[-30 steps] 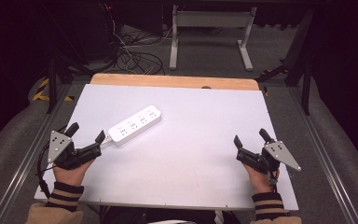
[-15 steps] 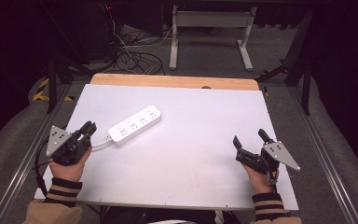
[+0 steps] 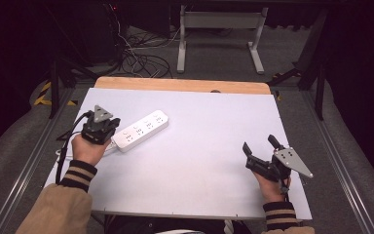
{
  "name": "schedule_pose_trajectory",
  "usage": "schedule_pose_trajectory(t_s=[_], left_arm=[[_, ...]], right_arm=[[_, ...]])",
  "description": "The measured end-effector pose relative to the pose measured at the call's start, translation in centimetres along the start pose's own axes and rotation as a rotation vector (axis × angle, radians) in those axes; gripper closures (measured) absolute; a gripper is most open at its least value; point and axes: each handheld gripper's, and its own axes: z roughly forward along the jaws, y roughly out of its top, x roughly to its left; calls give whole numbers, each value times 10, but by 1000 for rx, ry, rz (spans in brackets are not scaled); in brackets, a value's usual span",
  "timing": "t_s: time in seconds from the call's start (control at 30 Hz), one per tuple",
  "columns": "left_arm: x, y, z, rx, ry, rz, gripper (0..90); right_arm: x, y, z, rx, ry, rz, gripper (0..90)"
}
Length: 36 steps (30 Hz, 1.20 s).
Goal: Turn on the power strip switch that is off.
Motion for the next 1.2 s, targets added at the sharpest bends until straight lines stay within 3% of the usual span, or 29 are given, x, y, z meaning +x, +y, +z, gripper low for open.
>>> schedule_pose_trajectory(t_s=[0.1,0.27,0.6,0.7,1.03,1.13,1.2], left_arm=[[-1,10,15,129,-32,23,900],[-3,14,33,250,-50,41,900],[-1,13,47,314,-66,32,900],[1,12,51,311,-76,13,900],[1,10,54,311,-72,12,900],[0,8,57,284,-114,-16,900],[-4,9,58,283,-96,-9,900]], right_arm=[[0,0,0,8,4,3,81],[1,0,0,8,11,1,81],[2,-1,1,13,16,-7,81],[2,-1,1,18,15,-6,81],[2,-1,1,17,17,-8,81],[2,-1,1,20,14,-7,81],[2,-1,0,17,13,-10,81]])
